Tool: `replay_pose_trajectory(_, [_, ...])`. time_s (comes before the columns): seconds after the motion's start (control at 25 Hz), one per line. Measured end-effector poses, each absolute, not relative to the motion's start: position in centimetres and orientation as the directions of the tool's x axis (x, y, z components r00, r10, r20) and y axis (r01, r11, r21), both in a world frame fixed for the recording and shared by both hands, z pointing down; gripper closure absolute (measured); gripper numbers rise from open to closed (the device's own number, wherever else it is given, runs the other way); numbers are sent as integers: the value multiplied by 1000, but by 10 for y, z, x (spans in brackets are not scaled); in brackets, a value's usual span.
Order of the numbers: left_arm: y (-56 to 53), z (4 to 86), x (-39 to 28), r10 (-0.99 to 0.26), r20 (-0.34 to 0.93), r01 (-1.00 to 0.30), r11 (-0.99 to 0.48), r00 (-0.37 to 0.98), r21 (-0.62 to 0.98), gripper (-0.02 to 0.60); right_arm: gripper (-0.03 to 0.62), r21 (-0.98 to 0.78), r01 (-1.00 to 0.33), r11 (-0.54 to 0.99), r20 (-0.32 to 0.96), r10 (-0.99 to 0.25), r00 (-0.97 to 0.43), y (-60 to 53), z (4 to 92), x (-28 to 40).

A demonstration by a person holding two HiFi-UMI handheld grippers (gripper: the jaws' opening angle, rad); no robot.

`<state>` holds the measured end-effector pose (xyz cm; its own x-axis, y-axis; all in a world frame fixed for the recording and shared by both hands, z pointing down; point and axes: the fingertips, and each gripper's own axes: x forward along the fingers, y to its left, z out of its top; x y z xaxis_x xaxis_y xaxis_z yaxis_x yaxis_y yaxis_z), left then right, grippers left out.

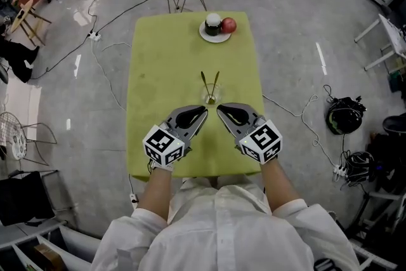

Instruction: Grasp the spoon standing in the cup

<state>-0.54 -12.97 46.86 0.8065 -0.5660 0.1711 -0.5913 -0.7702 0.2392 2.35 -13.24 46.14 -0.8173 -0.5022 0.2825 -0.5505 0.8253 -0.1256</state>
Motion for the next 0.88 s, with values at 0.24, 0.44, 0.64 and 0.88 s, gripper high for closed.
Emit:
replay_pose_trajectory(0.24, [-131,479,-4,-573,188,-603,-754,797,259,538,537,-148,-544,826,311,-483,-818,-145,478,29])
replay_pose_trajectory(0.44, [-133,485,-2,-573,197,-605,-748,796,272,528,511,-152,-533,832,340,-463,-819,-160,491,31])
replay_pose_trajectory(0.64, [-136,491,-1,-574,211,-612,-739,791,281,520,505,-157,-528,835,369,-446,-815,-174,504,33])
replay_pose_trajectory(0.88, [-137,497,3,-576,217,-616,-729,788,300,517,500,-147,-517,843,401,-427,-811,-188,517,33])
